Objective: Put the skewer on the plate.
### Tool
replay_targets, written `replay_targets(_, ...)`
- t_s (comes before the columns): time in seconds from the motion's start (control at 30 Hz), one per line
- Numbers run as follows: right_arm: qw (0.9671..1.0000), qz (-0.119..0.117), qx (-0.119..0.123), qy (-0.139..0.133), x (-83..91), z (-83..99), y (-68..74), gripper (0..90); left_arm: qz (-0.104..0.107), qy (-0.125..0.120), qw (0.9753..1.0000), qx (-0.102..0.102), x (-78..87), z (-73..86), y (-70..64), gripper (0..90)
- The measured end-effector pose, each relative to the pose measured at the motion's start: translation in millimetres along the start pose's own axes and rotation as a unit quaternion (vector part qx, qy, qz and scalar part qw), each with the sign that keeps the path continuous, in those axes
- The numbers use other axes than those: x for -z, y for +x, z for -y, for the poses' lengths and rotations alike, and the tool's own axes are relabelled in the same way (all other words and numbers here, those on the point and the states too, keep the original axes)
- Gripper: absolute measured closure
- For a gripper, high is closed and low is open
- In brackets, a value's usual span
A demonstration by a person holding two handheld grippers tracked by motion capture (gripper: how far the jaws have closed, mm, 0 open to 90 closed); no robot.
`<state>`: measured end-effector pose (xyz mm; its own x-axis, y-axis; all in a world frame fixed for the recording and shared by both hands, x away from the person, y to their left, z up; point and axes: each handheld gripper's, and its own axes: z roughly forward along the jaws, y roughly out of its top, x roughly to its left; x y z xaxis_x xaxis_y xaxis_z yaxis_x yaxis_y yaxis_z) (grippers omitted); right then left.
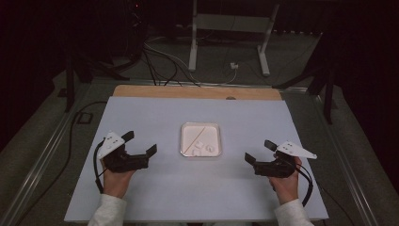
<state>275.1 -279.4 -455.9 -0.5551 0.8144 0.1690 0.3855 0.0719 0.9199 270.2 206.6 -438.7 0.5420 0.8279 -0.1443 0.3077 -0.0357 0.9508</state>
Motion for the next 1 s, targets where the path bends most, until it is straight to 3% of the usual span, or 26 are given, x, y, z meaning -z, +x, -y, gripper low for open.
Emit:
replay_targets(0.33, 0.9997, 0.023, 0.009, -0.004, 8.4, 7.7, -0.9, 0.0, -0.013, -0.028, 0.9992, -0.025, 29.7, 16.9, 12.3, 0.6)
replay_targets(0.6, 0.9991, 0.04, 0.011, -0.008, 12.0, 11.9, -5.4, 0.0, -0.021, -0.053, 0.9981, -0.021, 46.0, 24.2, 16.4, 0.7)
replay_targets(1.0, 0.9974, 0.07, 0.015, -0.009, 20.9, 20.3, -13.8, 0.0, -0.038, -0.047, 0.9975, -0.037, 49.4, 30.0, 16.7, 0.7)
